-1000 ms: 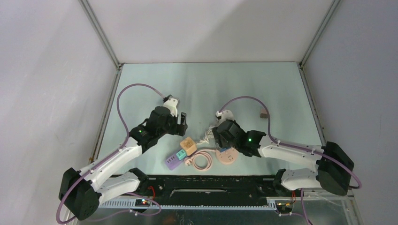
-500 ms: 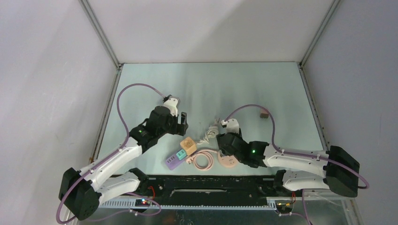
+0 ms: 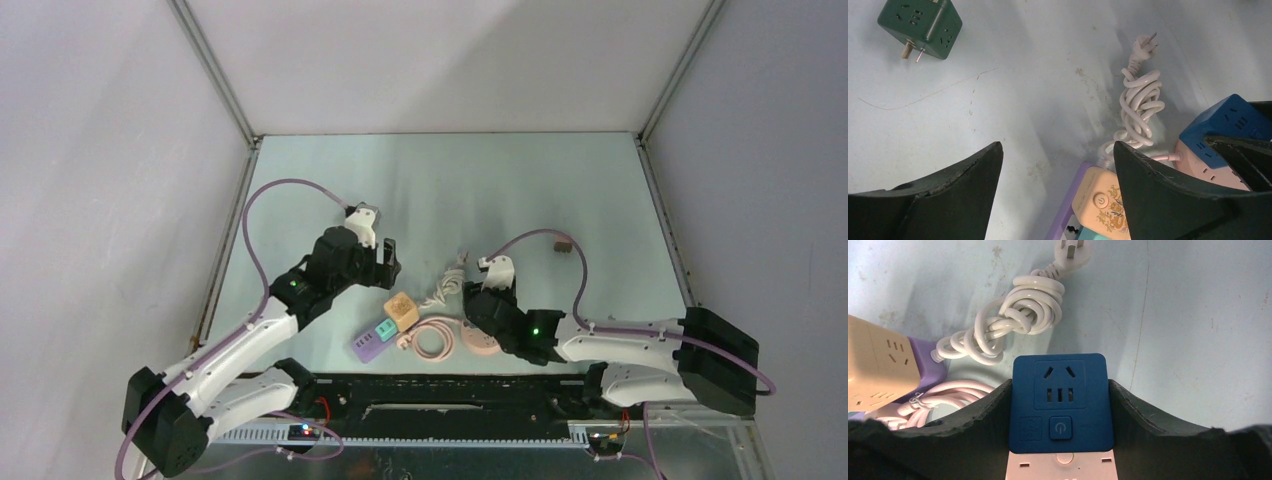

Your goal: Insert the plug

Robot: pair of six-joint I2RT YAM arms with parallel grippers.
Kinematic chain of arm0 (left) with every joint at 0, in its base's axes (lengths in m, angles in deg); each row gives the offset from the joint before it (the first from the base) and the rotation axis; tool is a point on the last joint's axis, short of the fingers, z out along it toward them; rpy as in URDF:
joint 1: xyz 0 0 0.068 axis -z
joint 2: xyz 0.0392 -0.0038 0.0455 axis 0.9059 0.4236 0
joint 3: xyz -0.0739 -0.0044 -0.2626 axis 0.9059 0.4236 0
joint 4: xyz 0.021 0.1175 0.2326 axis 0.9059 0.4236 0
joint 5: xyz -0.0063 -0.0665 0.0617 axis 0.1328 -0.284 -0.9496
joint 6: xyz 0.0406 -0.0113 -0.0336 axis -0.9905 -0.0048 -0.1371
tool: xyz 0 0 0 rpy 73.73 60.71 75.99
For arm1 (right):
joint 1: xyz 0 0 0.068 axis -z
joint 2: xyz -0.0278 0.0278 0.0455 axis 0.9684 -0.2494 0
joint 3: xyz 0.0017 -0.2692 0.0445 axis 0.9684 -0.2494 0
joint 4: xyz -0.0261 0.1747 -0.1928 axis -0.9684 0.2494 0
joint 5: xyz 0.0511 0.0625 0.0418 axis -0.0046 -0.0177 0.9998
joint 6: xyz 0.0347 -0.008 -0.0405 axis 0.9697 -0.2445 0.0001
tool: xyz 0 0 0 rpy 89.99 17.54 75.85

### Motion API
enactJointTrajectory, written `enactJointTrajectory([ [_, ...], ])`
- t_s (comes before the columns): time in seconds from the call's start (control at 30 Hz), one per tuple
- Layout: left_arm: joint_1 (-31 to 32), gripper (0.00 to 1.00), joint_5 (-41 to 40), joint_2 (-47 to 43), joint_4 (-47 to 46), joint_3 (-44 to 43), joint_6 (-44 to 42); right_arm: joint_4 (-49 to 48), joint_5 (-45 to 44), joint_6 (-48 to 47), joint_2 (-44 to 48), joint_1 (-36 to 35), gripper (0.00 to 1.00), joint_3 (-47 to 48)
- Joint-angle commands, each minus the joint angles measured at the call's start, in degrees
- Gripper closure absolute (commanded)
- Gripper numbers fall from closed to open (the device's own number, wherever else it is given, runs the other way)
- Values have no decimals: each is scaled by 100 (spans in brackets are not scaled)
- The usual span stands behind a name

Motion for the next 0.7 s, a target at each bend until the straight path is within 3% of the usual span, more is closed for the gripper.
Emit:
enactJointTrajectory([
  [0.0, -29, 15, -75, -146, -34, -125, 24, 840, 615, 735, -298, -401, 100, -669],
  [0.23, -34, 14, -157, -81, -82, -277, 24, 1365, 236, 832, 225, -775, 100, -529],
  [0.27, -40, 14, -176, -67, -84, -301, 12, 1422, 198, 789, 314, -801, 96, -483],
  [0.43, -126, 13, -175, 96, -144, -439, -2, 1522, 77, 450, 839, -847, 40, -296],
  [0.57, -196, 12, -144, 218, -202, -529, -36, 1556, 230, 119, 1246, -774, 15, -19],
  [0.6, -219, 12, -147, 255, -210, -550, -45, 1585, 303, 40, 1350, -729, 3, 79],
  [0.67, -273, 12, -139, 327, -225, -585, -69, 1662, 433, -91, 1574, -643, 0, 240],
])
